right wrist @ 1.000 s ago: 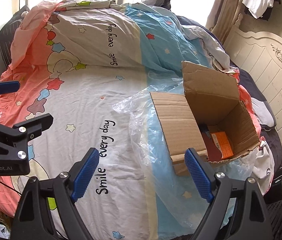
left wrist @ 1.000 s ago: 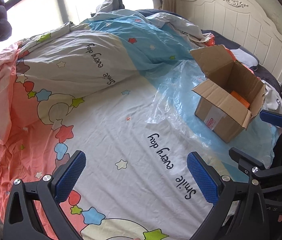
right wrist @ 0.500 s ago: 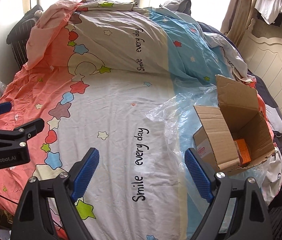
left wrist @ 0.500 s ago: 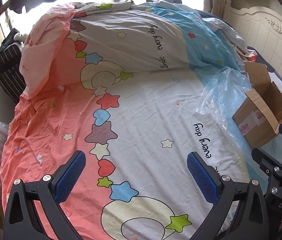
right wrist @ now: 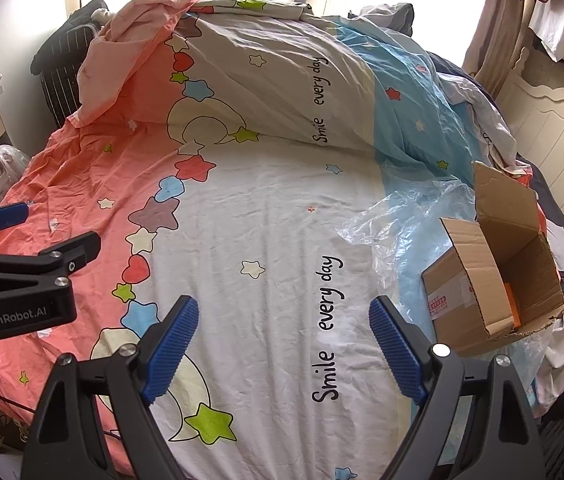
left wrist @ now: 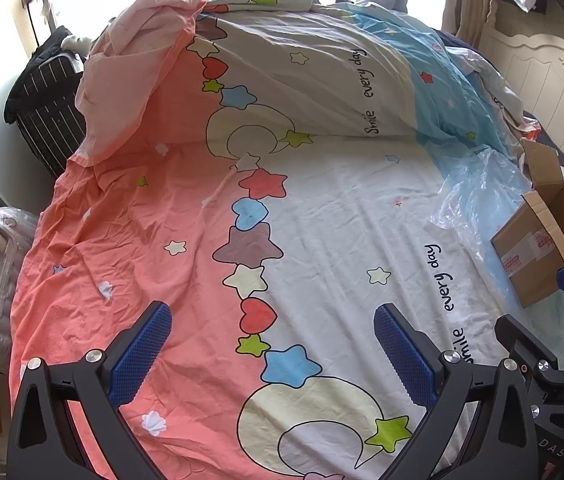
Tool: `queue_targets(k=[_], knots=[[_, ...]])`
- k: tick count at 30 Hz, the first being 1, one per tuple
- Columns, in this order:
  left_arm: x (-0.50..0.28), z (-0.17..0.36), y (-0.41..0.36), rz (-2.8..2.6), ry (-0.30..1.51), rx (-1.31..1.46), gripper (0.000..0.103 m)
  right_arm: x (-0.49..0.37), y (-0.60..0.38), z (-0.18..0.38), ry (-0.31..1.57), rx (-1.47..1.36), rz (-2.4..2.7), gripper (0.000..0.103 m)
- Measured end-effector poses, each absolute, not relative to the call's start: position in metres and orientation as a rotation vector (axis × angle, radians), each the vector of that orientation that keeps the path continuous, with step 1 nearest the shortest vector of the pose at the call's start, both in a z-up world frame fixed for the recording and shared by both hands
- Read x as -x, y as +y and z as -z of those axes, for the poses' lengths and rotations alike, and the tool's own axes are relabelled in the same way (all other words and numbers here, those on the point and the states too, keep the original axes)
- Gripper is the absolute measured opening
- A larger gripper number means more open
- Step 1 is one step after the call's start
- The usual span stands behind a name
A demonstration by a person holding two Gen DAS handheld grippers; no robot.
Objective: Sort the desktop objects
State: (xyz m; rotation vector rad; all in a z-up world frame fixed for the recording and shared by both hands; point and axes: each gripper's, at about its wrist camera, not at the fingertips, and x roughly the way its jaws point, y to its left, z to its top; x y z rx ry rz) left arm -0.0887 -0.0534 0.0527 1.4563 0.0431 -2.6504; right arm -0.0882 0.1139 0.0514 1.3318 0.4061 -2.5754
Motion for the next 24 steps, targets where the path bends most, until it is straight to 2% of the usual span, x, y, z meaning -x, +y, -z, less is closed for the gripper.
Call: queue_targets(k=[24], knots=[[0.092,-0.002,-0.061,2.570,0.023,-1.565,0.103,0.099,0.096,-0.002,0.333,-1.455,2.496,0.086]])
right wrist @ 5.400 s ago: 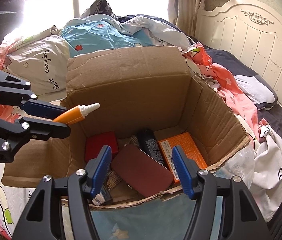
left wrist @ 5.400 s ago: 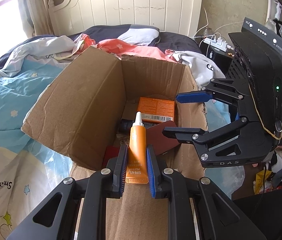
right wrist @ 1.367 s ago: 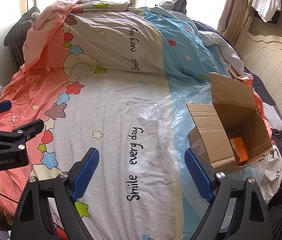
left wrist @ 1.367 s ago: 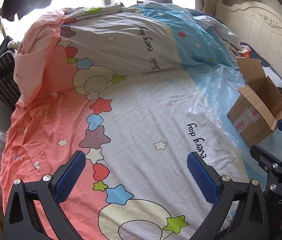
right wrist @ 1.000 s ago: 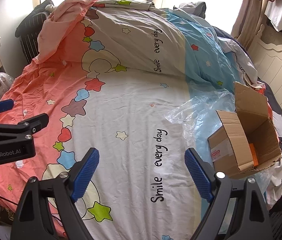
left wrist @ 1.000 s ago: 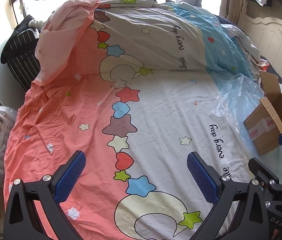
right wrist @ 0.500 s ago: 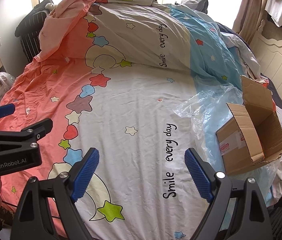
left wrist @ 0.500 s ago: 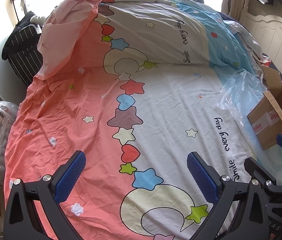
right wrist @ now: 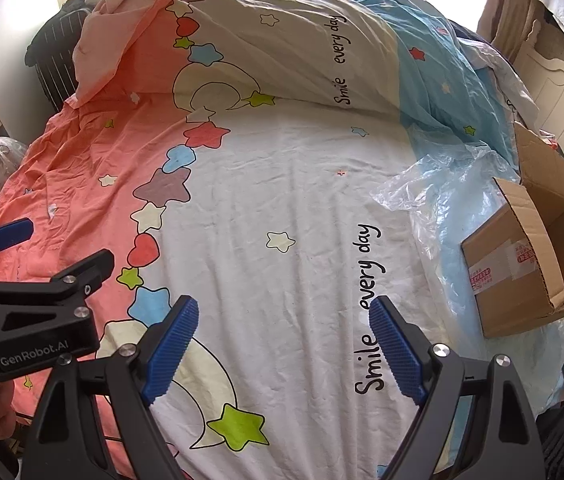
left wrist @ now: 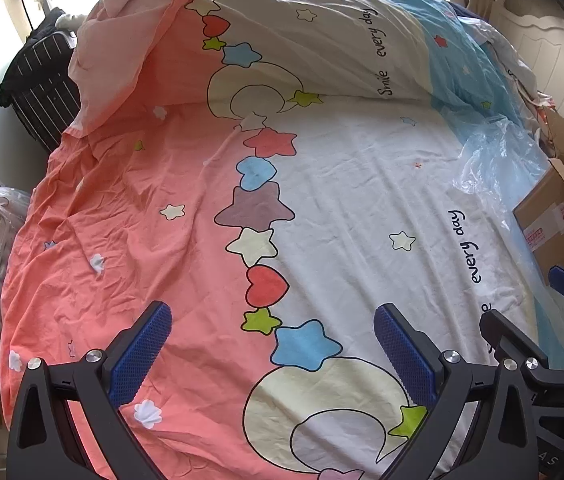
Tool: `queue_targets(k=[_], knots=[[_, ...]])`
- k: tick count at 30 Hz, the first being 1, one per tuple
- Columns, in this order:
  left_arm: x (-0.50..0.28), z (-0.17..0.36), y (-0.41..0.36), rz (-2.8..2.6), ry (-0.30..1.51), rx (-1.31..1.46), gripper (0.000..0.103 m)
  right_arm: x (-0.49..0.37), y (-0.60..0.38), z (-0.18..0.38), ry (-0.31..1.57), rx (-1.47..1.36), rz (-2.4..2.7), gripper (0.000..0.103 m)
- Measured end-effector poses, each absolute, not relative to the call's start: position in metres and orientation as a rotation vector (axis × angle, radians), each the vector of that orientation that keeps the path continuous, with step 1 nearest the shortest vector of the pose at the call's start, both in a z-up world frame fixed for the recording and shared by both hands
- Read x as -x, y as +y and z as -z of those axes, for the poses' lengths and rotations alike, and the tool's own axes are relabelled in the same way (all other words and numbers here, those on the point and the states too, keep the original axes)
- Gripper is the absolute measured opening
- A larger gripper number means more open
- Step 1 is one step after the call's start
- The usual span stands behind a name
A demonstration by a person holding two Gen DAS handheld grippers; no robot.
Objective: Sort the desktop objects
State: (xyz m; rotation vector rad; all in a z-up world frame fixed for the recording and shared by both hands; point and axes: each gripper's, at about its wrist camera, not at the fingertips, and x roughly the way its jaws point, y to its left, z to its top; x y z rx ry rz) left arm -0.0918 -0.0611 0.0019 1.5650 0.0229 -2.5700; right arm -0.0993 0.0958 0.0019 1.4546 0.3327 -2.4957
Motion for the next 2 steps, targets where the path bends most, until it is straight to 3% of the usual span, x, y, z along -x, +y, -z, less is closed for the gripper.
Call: queue_targets(k=[2], knots=[[0.0926,0.0021,-0.0616,2.564,0.022,-1.572,0.103,0.1014,0.0950,0.0011,0.330,-1.461,2.488,0.086]])
